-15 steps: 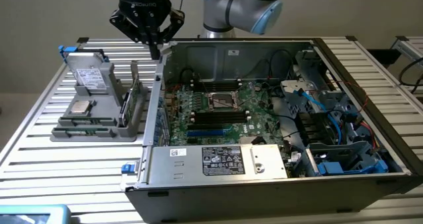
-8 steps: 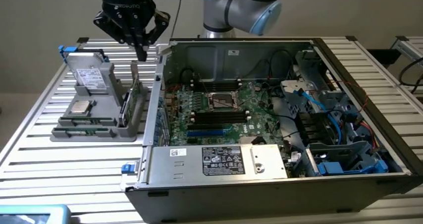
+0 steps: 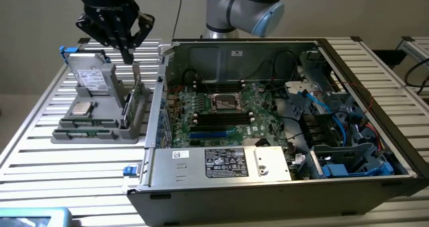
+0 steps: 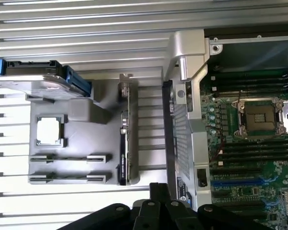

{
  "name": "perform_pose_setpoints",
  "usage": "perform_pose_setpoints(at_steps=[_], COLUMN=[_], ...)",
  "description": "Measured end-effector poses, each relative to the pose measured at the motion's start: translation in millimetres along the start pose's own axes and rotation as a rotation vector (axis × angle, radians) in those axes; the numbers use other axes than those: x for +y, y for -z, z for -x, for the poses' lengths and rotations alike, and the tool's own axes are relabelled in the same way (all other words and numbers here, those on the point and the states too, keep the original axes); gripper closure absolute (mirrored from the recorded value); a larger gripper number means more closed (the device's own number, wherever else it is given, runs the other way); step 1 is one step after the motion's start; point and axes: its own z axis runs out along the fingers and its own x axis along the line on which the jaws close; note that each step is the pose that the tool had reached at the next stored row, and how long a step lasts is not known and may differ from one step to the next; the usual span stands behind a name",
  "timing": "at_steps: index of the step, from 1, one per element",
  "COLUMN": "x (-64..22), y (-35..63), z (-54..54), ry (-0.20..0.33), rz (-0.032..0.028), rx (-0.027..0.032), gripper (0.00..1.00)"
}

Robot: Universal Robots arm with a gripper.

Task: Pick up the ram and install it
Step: 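Reach for the ram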

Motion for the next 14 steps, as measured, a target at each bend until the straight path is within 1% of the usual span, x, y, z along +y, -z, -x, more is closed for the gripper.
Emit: perform_pose_setpoints(at_steps=[5, 8, 11, 14], x=[-3.7, -6.7, -8.6, -12.2], y=[-3.1, -7.0, -11.3, -15.1], z=[-20.6, -31.5, -38.0, -45.0], ry=[0.0, 0.0, 0.0, 0.0], rz=[0.0, 0.0001, -0.0001, 0.0001], rx=[0.0, 0.0, 0.0001, 0.0], gripper=[0.89, 0.89, 0.89, 0.89])
